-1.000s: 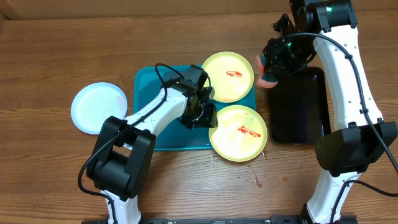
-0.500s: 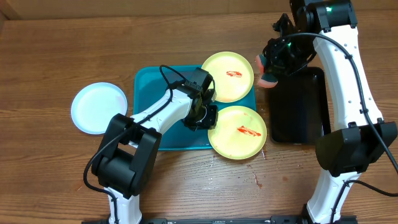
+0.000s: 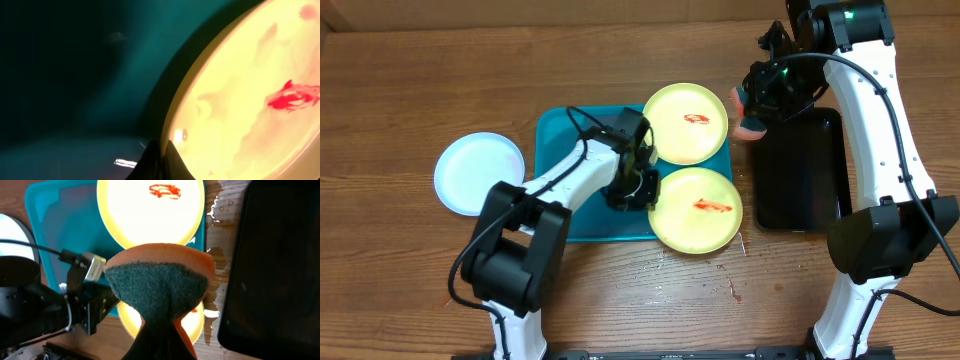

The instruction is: Clean dirty plates on tray and stack at the side

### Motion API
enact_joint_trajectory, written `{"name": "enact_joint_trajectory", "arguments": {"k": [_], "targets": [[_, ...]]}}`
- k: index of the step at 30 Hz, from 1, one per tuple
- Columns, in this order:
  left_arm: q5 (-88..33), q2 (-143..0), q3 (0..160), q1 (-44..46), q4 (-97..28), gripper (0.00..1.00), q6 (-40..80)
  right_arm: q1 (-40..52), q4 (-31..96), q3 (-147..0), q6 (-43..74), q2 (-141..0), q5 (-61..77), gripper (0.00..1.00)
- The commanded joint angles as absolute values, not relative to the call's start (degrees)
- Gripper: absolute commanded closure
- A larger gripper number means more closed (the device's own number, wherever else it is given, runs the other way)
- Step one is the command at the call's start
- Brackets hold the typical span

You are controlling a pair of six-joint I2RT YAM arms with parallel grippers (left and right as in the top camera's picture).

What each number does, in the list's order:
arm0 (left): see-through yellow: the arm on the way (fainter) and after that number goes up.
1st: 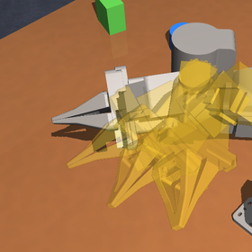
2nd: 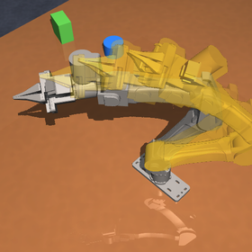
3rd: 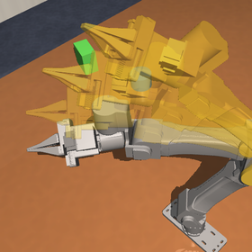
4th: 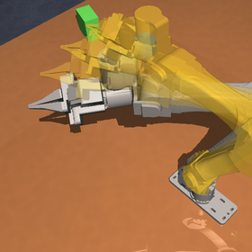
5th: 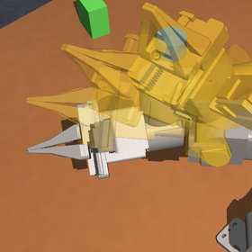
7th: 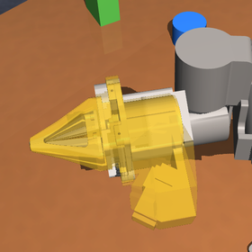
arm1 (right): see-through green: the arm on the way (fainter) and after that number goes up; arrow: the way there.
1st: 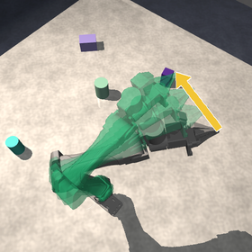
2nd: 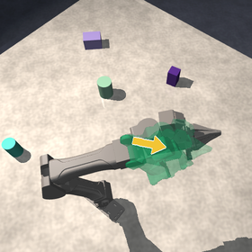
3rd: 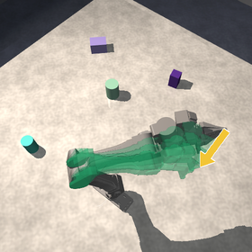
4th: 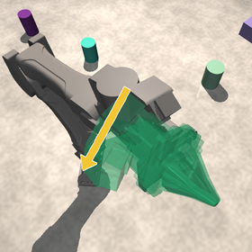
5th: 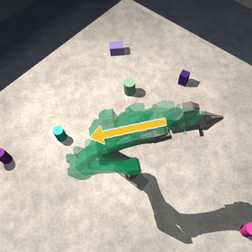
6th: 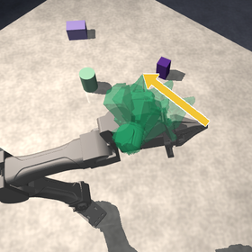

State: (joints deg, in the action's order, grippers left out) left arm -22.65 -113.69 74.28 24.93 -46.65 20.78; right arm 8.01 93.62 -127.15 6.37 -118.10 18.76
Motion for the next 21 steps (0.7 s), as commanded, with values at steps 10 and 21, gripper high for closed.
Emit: {"name": "enact_joint_trajectory", "arguments": {"k": [10,21], "targets": [[-3.1,-101.8,74.7,13.4,-52.8,0.96,13.7,12.6,86.9,-127.5,6.0,-115.9,22.3,0.96],[1.8,-107.7,72.5,12.5,-52.7,0.96,15.9,24.6,75.2,-120.5,18.6,-115.9,11.2,0.96]]}}
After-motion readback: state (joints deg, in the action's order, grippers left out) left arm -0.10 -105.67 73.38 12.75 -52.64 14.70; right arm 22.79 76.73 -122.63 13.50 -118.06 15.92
